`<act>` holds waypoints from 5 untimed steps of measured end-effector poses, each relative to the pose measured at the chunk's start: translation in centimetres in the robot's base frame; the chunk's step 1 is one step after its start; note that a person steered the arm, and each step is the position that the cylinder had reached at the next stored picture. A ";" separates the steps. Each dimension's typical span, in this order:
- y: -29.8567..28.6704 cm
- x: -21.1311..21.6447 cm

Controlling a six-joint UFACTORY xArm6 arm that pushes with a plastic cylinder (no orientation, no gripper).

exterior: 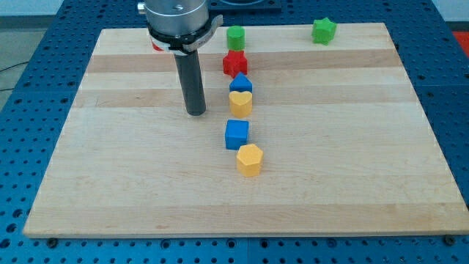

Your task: Push the red circle to the left of the red star

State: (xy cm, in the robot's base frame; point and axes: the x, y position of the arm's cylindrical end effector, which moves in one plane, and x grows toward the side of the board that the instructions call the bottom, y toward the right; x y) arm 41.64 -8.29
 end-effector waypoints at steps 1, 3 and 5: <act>-3.2 -1.2; -13.5 -14.4; -12.4 -22.5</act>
